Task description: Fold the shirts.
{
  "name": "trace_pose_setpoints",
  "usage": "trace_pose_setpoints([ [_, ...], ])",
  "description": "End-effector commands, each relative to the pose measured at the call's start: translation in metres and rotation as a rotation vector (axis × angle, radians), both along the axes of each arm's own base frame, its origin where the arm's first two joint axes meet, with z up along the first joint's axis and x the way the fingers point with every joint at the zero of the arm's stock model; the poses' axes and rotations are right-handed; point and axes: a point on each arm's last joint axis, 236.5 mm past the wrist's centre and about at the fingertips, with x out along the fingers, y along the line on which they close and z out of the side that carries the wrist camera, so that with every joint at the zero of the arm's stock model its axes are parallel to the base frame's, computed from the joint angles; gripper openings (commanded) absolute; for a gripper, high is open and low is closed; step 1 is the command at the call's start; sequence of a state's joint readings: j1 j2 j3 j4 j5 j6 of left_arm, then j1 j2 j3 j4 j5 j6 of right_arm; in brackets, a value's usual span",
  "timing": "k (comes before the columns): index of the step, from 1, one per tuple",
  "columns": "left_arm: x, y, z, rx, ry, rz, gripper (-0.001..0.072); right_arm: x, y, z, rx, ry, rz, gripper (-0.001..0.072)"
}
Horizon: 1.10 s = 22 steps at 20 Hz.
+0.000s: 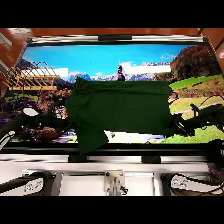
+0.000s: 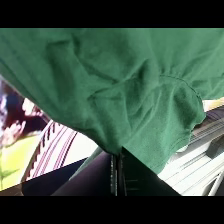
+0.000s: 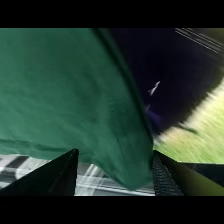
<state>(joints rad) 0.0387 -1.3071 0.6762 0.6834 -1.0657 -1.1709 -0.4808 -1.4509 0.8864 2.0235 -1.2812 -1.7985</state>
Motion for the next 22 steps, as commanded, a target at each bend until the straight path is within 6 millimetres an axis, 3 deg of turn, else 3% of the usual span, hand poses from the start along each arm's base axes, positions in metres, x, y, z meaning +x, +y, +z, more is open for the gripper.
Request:
trace_pose_setpoints([
  [1,0.003,0.000,0.003,0.000,-0.010,-0.001,0.0036,0.002,0.010,-0.002,-0.018,0.003,0.036,0.0415],
  [3,0.010,0.000,0.008,0.001,-0.035,-0.006,0.0036,0.000,0.019,0.000,-0.004,0.010,0.062,0.0144],
  [4,0.016,0.000,0.013,0.001,-0.053,-0.008,0.0036,0.000,0.025,0.004,0.021,0.003,0.079,0.0069],
  [6,0.032,-0.001,0.038,-0.012,-0.129,-0.057,0.0034,0.012,0.036,0.031,0.072,-0.084,0.120,0.0067],
  [7,0.047,0.000,0.061,-0.022,-0.181,-0.073,0.0034,0.023,0.033,0.051,0.055,-0.146,0.136,0.0066],
  [8,0.064,0.002,0.091,-0.023,-0.259,-0.086,0.0034,0.040,0.028,0.080,0.022,-0.241,0.155,0.0066],
  [9,0.086,0.006,0.135,-0.013,-0.380,-0.091,0.0033,0.060,0.024,0.118,-0.020,-0.366,0.175,0.0066],
  [10,0.106,0.010,0.187,0.006,-0.522,-0.086,0.0034,0.082,0.021,0.169,-0.077,-0.531,0.205,0.0066],
  [11,0.122,0.014,0.253,0.030,-0.697,-0.080,0.0034,0.098,0.016,0.226,-0.157,-0.699,0.224,0.0066],
  [12,0.126,0.017,0.322,0.056,-0.870,-0.075,0.0034,0.110,0.009,0.297,-0.273,-0.893,0.222,0.0066],
  [13,0.120,0.019,0.399,0.085,-1.064,-0.067,0.0034,0.113,0.005,0.372,-0.389,-1.089,0.196,0.0066],
  [14,0.104,0.020,0.467,0.108,-1.238,-0.054,0.0034,0.102,0.004,0.456,-0.514,-1.308,0.151,0.0066],
  [16,0.046,0.019,0.591,0.127,-1.569,0.010,0.0034,0.045,0.012,0.599,-0.725,-1.683,0.051,0.0066],
  [17,0.009,0.020,0.643,0.100,-1.702,0.076,0.0035,0.006,0.022,0.652,-0.804,-1.830,0.012,0.0066],
  [18,-0.023,0.023,0.679,0.073,-1.805,0.137,0.0035,-0.029,0.033,0.687,-0.860,-1.932,-0.012,0.0066],
  [19,-0.055,0.027,0.705,0.059,-1.897,0.192,0.0035,-0.059,0.044,0.710,-0.896,-2.007,-0.022,0.0066],
  [21,-0.096,0.035,0.724,0.066,-1.987,0.263,0.0035,-0.103,0.058,0.728,-0.959,-2.069,-0.030,0.0066],
  [22,-0.107,0.037,0.724,0.088,-2.000,0.273,0.0035,-0.114,0.059,0.726,-0.985,-2.058,-0.035,0.0066],
])
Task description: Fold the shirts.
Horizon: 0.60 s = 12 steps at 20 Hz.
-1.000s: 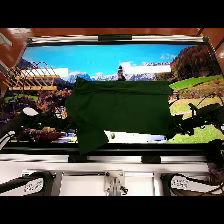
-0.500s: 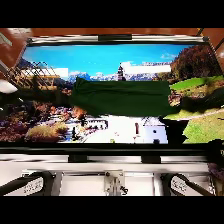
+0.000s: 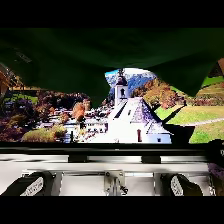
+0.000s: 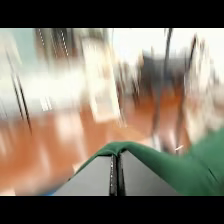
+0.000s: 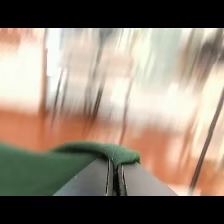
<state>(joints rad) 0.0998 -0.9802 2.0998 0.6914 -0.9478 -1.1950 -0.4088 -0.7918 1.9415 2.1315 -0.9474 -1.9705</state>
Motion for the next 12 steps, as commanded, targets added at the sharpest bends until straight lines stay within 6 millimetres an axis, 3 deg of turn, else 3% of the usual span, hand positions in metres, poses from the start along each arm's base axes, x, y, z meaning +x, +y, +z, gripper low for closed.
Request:
trace_pose_setpoints([
  [1,-0.080,0.012,0.048,-0.046,-0.204,0.084,0.0035,-0.082,0.015,0.043,-0.067,-0.166,-0.092,0.0066],
  [4,-0.090,0.016,0.036,-0.003,-0.192,0.134,0.0035,-0.082,-0.001,0.012,-0.064,-0.030,-0.173,0.0067],
  [8,-0.076,0.018,0.015,0.070,-0.118,0.167,0.0035,-0.064,-0.022,-0.038,-0.046,0.192,-0.230,0.0066],
  [10,-0.053,0.016,-0.012,0.117,-0.018,0.157,0.0035,-0.046,-0.031,-0.082,0.020,0.384,-0.223,0.0067],
  [12,-0.024,0.014,-0.051,0.159,0.118,0.137,0.0035,-0.025,-0.040,-0.142,0.060,0.649,-0.199,0.0066],
])
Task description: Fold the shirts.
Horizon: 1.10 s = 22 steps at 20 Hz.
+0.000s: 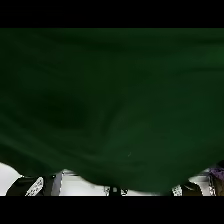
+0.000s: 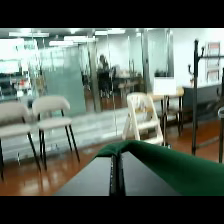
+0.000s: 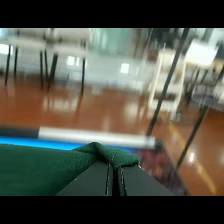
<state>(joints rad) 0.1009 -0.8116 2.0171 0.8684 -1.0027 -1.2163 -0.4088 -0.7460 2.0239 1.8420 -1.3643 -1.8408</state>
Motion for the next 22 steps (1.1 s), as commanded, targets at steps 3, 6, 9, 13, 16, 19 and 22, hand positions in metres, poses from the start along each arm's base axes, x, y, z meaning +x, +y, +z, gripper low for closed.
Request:
trace_pose_setpoints([
  [3,0.077,0.001,-0.109,0.062,0.372,-0.023,0.0035,0.046,-0.028,-0.160,0.244,0.625,-0.024,0.0066],
  [6,0.130,0.007,-0.191,0.034,0.596,-0.034,0.0035,0.084,-0.045,-0.249,0.344,0.841,-0.031,0.0066],
  [9,0.188,0.015,-0.276,-0.007,0.774,-0.019,0.0035,0.135,-0.062,-0.329,0.425,0.936,-0.033,0.0066],
  [13,0.276,0.015,-0.378,-0.044,0.920,0.004,0.0035,0.241,-0.065,-0.371,0.534,0.783,0.022,0.0066],
  [16,0.348,0.021,-0.434,-0.116,0.907,0.091,0.0035,0.325,-0.050,-0.392,0.437,0.602,0.034,0.0066],
  [19,0.401,0.029,-0.457,-0.194,0.835,0.172,0.0035,0.390,-0.026,-0.389,0.354,0.371,0.052,0.0066],
  [22,0.430,0.037,-0.476,-0.225,0.787,0.235,0.0035,0.425,-0.004,-0.400,0.326,0.241,0.068,0.0066],
])
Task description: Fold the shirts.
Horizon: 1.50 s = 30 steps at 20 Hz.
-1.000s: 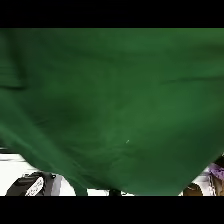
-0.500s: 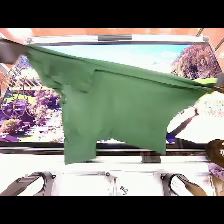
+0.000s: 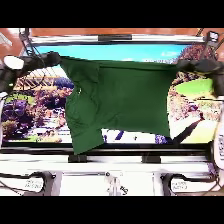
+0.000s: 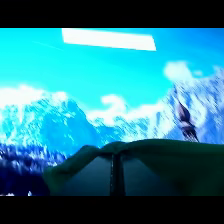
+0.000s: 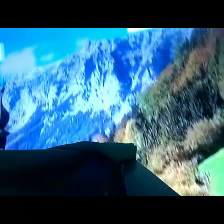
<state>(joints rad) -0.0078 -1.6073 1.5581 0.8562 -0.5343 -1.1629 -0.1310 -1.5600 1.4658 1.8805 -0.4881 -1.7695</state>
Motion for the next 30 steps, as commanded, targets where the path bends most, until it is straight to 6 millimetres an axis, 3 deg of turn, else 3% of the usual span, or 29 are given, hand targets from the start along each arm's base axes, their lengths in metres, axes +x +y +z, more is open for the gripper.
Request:
trace_pose_setpoints([
  [1,0.044,0.019,-0.024,-0.004,-0.081,0.131,0.0035,0.051,0.018,-0.001,-0.042,-0.236,-0.035,0.0066],
  [3,0.054,0.028,-0.026,0.000,-0.111,0.171,0.0035,0.060,0.017,-0.015,-0.043,-0.254,-0.050,0.0066],
  [6,0.057,0.025,-0.036,0.004,-0.106,0.173,0.0035,0.063,0.017,-0.034,-0.043,-0.230,-0.052,0.0066],
  [10,0.053,0.002,-0.073,0.005,-0.021,0.115,0.0035,0.061,0.018,-0.038,-0.002,-0.210,-0.064,0.0066],
  [13,0.049,-0.017,-0.085,0.005,0.010,0.075,0.0035,0.051,0.023,-0.037,0.018,-0.149,-0.045,0.0066],
  [16,0.044,-0.028,-0.100,0.004,0.054,0.041,0.0035,0.027,0.027,-0.076,0.051,0.051,-0.009,0.0066],
  [19,0.033,-0.039,-0.122,0.001,0.128,-0.009,0.0036,0.004,0.033,-0.107,0.066,0.204,0.025,0.0066],
  [23,0.019,-0.046,-0.133,-0.006,0.203,-0.066,0.0036,0.002,0.032,-0.104,0.070,0.210,0.022,0.0066],
  [26,-0.003,-0.036,-0.141,-0.007,0.313,-0.139,0.0035,-0.006,0.023,-0.099,0.036,0.235,0.026,0.0066],
  [30,-0.044,-0.032,-0.160,-0.044,0.500,-0.243,0.0035,-0.029,0.016,-0.118,0.086,0.361,0.001,0.0066],
])
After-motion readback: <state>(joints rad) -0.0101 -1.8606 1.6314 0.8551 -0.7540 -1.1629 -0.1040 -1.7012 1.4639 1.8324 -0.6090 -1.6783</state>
